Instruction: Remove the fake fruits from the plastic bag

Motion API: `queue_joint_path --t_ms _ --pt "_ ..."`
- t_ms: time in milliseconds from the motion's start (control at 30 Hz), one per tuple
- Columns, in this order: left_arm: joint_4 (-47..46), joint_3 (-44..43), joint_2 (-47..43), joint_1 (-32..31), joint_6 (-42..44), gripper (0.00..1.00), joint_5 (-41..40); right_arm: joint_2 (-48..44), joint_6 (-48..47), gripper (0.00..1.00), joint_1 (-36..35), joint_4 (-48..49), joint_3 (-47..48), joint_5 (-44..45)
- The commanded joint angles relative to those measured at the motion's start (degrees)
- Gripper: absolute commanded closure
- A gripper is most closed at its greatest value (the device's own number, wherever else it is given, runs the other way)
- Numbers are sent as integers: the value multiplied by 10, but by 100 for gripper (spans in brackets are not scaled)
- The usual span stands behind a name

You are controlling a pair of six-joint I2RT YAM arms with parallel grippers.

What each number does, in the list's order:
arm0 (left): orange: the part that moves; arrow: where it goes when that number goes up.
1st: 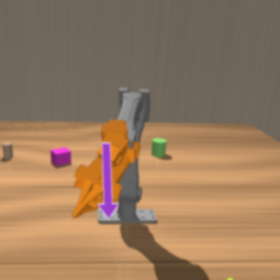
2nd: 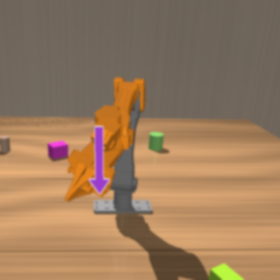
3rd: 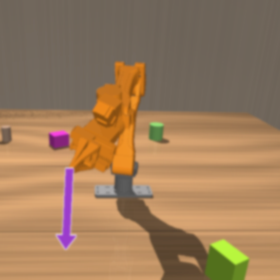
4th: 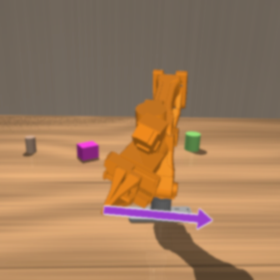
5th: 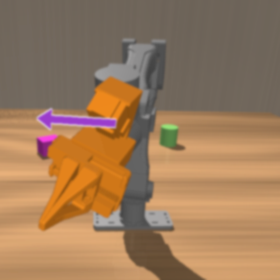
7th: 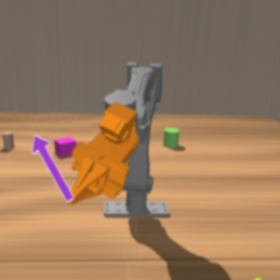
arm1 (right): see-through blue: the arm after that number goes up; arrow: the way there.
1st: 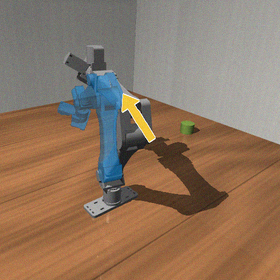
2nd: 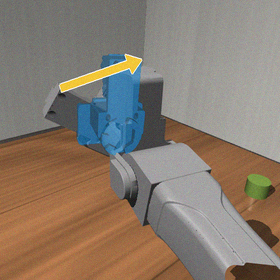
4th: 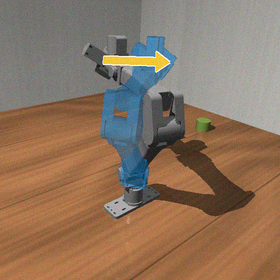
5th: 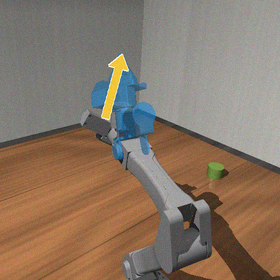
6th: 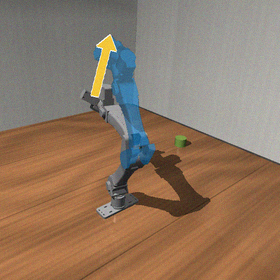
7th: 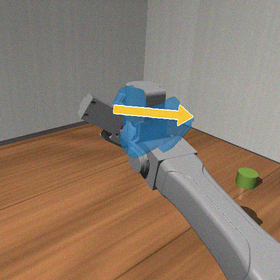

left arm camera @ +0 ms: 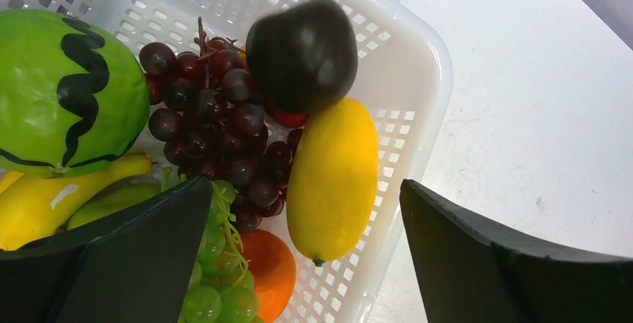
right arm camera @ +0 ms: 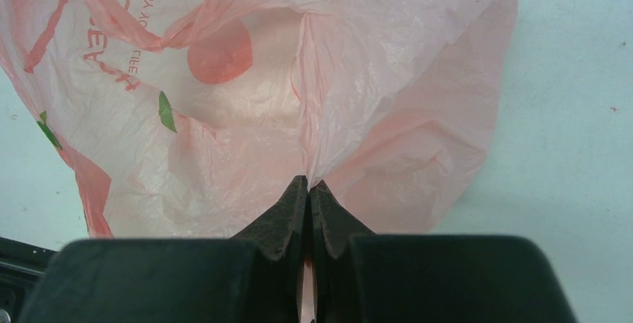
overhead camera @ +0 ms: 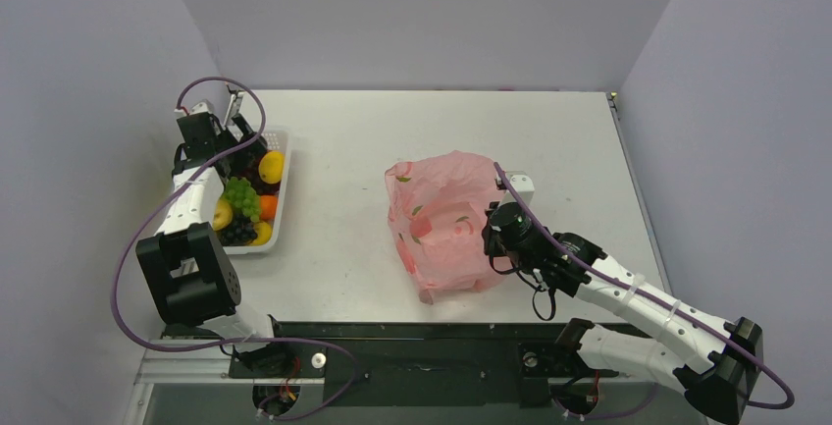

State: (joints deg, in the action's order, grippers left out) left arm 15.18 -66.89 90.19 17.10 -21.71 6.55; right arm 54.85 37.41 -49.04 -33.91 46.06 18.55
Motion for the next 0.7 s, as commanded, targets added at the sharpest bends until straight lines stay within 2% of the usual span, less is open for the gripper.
queue_joint_path --t_ms 0,267,433,533,667 --pt "-25 -11 -21 6 9 3 15 -8 10 100 5 13 17 -1" --pt "-47 9 -43 6 14 3 36 -13 7 100 5 9 18 22" --pt "-70 31 -70 3 10 3 57 -13 6 100 10 -36 44 116" --pt "-80 46 -90 -14 12 3 60 -12 10 98 32 -67 64 153" --pt "-78 53 -123 -61 38 3 58 -29 5 94 84 -81 70 150"
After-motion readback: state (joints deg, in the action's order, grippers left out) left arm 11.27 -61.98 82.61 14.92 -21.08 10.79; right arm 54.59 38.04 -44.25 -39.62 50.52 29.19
